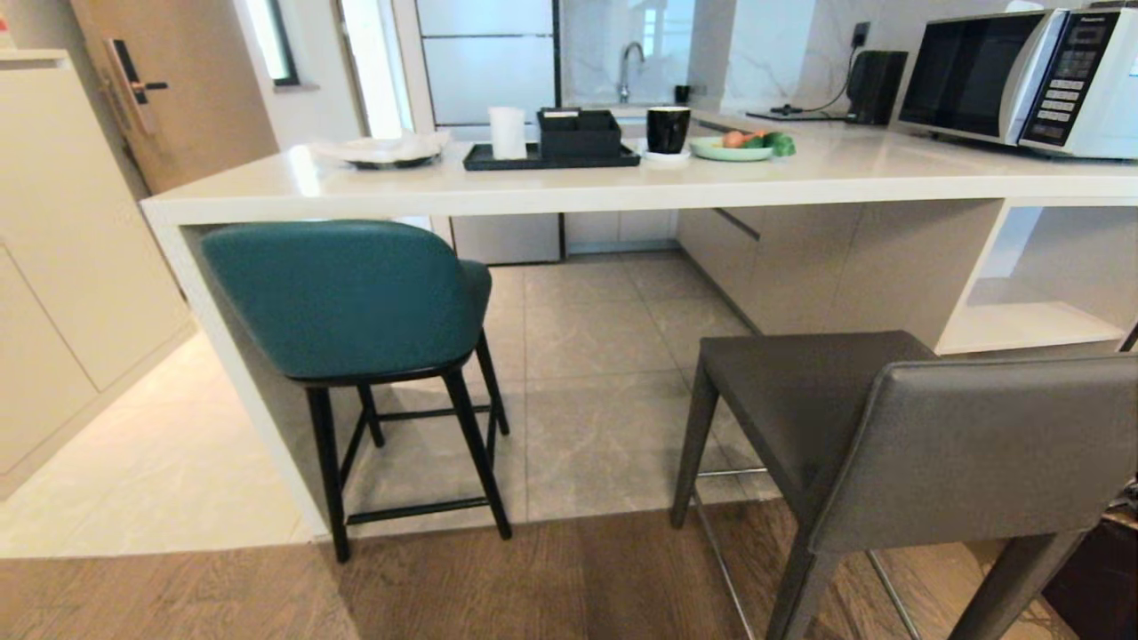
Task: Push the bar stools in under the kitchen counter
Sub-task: Pull the blue chair out from under the dining table
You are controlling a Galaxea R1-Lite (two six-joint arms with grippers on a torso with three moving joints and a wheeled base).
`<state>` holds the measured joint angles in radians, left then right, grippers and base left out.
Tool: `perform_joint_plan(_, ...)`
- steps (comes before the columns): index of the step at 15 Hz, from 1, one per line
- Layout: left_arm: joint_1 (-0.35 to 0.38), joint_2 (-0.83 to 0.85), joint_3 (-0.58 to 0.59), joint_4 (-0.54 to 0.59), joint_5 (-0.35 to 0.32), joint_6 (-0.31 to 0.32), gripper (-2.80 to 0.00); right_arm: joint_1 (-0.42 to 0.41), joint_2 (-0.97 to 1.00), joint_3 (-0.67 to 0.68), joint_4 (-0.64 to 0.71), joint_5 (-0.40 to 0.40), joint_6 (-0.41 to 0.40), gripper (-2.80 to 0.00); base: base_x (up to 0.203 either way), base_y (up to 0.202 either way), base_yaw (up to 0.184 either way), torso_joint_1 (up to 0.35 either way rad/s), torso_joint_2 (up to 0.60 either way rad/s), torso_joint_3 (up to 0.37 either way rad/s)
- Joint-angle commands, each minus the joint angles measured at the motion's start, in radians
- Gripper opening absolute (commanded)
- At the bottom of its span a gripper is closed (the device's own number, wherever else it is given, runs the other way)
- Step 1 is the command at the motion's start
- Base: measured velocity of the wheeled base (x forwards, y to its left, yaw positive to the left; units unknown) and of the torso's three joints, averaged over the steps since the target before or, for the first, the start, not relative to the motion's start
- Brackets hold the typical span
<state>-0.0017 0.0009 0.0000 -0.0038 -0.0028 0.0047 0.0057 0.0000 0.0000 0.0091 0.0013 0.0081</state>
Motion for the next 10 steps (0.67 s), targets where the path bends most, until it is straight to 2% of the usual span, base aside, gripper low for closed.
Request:
perform_joint_plan(1,0.0,0.002,0.0,-0.001,0.0,0.0,-2.8,0.0,0.002,0.002,0.0,0.0,0.002,-2.8,0.0,0.197,-0.002,0.001,0.01,0.005)
perform_joint_plan(10,0.0,0.002,0.0,-0.001,0.0,-0.002,-2.8,0.0,0.002,0.002,0.0,0.0,0.003,-2.8,0.0,0.197,-0.001,0.0,0.0,0.002)
